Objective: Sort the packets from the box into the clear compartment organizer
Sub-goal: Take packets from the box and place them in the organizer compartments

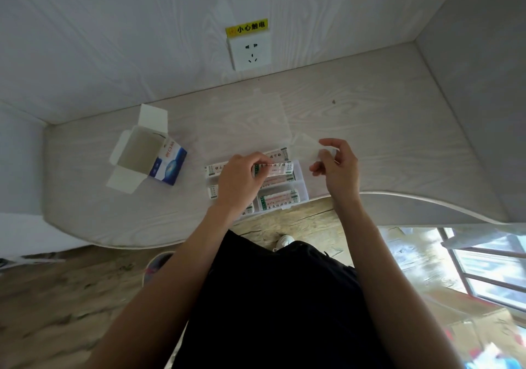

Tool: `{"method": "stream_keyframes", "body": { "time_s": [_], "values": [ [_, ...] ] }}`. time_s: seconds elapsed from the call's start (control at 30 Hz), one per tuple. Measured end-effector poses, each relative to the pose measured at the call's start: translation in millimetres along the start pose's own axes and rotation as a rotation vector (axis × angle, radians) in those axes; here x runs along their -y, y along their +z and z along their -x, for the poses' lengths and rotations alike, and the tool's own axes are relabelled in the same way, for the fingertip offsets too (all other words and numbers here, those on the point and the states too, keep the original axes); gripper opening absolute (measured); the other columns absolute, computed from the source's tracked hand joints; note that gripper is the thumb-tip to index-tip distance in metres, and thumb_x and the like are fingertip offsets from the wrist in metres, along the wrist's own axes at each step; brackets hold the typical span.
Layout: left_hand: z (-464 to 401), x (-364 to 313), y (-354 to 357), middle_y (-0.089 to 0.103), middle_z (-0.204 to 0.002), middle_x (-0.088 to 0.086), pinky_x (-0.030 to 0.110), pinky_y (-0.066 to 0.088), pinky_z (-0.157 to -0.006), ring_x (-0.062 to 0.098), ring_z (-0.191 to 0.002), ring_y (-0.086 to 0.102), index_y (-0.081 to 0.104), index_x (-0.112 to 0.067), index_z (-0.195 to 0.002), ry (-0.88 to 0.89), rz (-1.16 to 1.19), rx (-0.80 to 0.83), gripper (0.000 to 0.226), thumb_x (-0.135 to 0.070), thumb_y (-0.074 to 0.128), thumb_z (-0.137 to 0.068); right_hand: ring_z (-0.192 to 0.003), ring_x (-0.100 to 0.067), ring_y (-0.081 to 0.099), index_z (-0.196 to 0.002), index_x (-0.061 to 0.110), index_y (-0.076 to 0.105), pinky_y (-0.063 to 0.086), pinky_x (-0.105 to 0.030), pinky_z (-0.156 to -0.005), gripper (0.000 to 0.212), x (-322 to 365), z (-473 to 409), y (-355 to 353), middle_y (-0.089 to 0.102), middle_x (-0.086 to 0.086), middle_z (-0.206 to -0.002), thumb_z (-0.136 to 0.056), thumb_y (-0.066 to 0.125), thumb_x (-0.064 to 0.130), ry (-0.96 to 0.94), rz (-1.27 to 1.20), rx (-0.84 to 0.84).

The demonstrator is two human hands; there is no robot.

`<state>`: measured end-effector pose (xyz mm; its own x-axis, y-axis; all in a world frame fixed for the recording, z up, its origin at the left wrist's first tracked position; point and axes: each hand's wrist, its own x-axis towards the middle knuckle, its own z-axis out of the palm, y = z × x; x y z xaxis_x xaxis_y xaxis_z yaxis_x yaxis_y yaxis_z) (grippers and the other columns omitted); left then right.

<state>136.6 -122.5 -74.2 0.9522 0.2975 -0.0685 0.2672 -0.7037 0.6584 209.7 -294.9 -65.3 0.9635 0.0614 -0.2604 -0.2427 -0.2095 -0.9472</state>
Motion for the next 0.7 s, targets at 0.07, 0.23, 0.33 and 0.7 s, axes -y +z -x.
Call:
{"method": "stream_keyframes", "body": {
  "time_s": [0.07,0.23,0.33,0.7],
  "values": [
    [2,-1,4,0.067,-0.075,-0.007,0.032,0.047,-0.075,0.005,-0.058,0.046,0.067,-0.025,-0.102,0.007,-0.038,-0.015,0.015,-0.031,0.06,-0.089,-0.056,-0.018,0.061,-0.099,0.019,0.06,0.054,-0.037,-0.065,0.021,-1,1,-1,0.062,-0.003,-0.057,-0.09,0.05,0.003,0.005,0.005,0.013],
    [7,-1,11,0.069,-0.088,-0.009,0.023,0.037,-0.074,0.008,-0.076,0.049,0.067,-0.023,-0.101,0.049,-0.224,-0.063,0.016,-0.031,0.06,-0.09,-0.055,-0.017,0.061,-0.1,0.017,0.059,0.053,-0.034,-0.062,0.021,-1,1,-3,0.061,-0.005,-0.06,-0.09,0.049,0.001,0.01,0.002,0.017],
    [8,0,13,0.071,-0.087,-0.006,0.027,0.039,-0.073,0.014,-0.079,0.053,0.069,-0.022,-0.098,0.117,-0.314,-0.084,0.017,-0.033,0.061,-0.089,-0.055,-0.017,0.061,-0.1,0.017,0.059,0.054,-0.036,-0.064,0.021,-1,2,-3,0.062,-0.004,-0.059,-0.09,0.049,0.002,0.012,0.009,0.023],
    [8,-9,-2,0.068,-0.09,0.0,0.028,0.049,-0.077,0.014,-0.08,0.057,0.067,-0.015,-0.104,0.075,-0.11,-0.076,0.028,-0.032,0.046,-0.097,-0.054,-0.011,0.061,-0.1,0.016,0.059,0.054,-0.03,-0.061,0.018,3,8,2,0.062,-0.001,-0.063,-0.091,0.05,0.002,-0.001,-0.011,0.102]
  ]
}}
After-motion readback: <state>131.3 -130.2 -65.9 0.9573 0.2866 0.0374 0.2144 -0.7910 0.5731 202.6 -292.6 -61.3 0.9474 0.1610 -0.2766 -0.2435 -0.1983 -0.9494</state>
